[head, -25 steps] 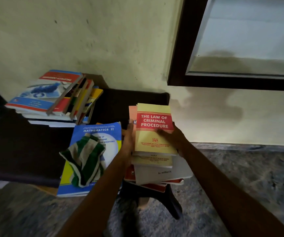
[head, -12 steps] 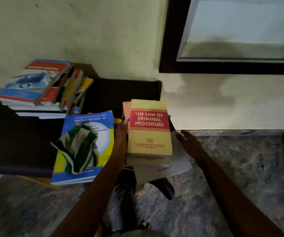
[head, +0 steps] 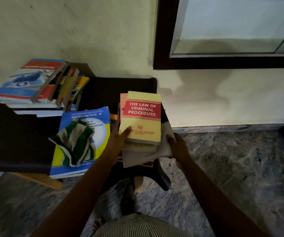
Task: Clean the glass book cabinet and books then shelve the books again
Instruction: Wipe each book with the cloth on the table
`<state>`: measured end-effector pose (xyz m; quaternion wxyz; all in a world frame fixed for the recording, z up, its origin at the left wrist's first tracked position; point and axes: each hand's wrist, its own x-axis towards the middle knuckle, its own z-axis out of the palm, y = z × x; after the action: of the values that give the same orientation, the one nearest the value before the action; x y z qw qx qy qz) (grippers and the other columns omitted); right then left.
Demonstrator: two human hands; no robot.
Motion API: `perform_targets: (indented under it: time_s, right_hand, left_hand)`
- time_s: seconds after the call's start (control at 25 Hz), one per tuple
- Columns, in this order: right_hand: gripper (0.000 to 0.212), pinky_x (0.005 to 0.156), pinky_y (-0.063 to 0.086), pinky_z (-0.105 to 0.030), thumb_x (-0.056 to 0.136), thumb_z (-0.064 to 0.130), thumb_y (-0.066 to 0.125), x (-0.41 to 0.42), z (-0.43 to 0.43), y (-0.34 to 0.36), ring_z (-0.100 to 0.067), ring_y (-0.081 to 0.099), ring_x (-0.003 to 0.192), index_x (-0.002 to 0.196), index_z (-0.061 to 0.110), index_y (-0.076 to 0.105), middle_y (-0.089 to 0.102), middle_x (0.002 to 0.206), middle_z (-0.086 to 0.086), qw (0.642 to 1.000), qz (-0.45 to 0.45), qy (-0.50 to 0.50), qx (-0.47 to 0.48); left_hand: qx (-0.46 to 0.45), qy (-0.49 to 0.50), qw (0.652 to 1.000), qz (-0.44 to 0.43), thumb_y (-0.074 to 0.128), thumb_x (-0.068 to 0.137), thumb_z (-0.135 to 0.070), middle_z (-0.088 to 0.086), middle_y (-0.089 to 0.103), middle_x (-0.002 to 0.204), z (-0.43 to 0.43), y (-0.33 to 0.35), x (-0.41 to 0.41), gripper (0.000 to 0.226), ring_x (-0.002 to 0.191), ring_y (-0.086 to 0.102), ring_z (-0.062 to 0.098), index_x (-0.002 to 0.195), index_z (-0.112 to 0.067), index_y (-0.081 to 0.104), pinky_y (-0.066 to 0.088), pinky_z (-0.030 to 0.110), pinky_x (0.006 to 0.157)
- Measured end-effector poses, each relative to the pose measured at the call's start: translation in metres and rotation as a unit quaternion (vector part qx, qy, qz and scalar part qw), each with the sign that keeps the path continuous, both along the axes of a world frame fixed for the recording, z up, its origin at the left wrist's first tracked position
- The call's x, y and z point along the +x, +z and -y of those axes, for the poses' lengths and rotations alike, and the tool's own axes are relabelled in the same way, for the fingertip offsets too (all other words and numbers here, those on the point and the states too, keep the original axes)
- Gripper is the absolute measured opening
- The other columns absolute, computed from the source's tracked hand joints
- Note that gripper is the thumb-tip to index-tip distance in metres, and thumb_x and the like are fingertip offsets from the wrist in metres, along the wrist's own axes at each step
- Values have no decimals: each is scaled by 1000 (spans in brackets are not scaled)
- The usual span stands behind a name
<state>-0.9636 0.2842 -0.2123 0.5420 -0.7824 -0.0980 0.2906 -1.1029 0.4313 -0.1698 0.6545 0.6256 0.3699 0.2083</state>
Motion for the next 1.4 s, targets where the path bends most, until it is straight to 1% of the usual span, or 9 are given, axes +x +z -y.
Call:
perform_targets:
  time_s: [0.16,0.4,0.56,0.68,0.92,1.04,1.12,1.24,1.4]
  right_hand:
    - [33,81,48,-40,96,28,48,-14,-23,-2,-34,57,98,116,4,56,60,112,-22,997,52,-41,-34]
    - [49,85,44,-37,97,45,36,-2,-16,10,-33,53,110,123,8,54,51,122,-17,957,192,96,-197]
    - [34,82,40,-22,96,23,48,-22,18,31,-16,51,109,130,17,50,45,132,-7,969,214,76,-94]
    - [22,76,40,-11,94,21,52,-45,19,54,-8,51,104,115,26,59,50,115,4,973,201,111,-20]
    - [26,96,37,-13,85,38,54,-103,-35,91,-2,41,115,105,24,63,45,117,8,916,365,114,123]
    - [33,95,41,-23,86,42,51,-144,-91,93,-5,49,112,113,24,59,52,115,14,912,260,279,152]
    - [35,97,39,-25,90,34,57,-174,-136,79,-13,48,119,121,18,56,54,124,2,901,233,355,89]
    - [51,100,32,-30,91,39,56,-207,-203,54,-26,40,127,134,13,46,46,136,-11,888,294,352,-31]
    - [69,97,33,-59,77,59,61,-238,-257,14,-38,35,132,134,24,45,35,147,-13,809,425,280,-294]
  left_hand:
    - [-17,-2,1000,-15,50,96,-23,4,56,127,-13,5,3,48,109,55,20,142,-20,38,50,25,81]
    - [-16,5,1000,-10,47,97,-26,-2,53,121,-3,9,1,47,101,52,13,143,-27,34,44,22,75]
    - [-40,19,999,27,47,97,-20,0,55,126,0,10,-11,36,117,52,20,132,-26,45,44,38,97]
    - [-23,30,999,4,47,96,-12,5,53,132,1,16,-25,38,122,49,20,134,-10,47,45,28,92]
    - [64,83,994,-9,51,92,-2,-4,61,106,-28,29,-116,28,100,58,2,117,-11,57,45,6,73]
    - [70,122,990,-6,49,92,-4,-1,66,102,-61,27,-172,23,89,63,-3,110,-12,62,47,18,82]
    - [49,136,989,3,49,93,-5,3,69,100,-87,21,-197,22,91,64,7,111,-8,62,50,28,84]
    - [36,141,989,6,48,93,0,-9,66,91,-128,11,-217,21,90,60,7,109,-9,59,48,7,73]
    - [11,96,995,-7,48,95,-8,-1,63,100,-183,-3,-246,20,98,58,15,111,-13,59,48,11,76]
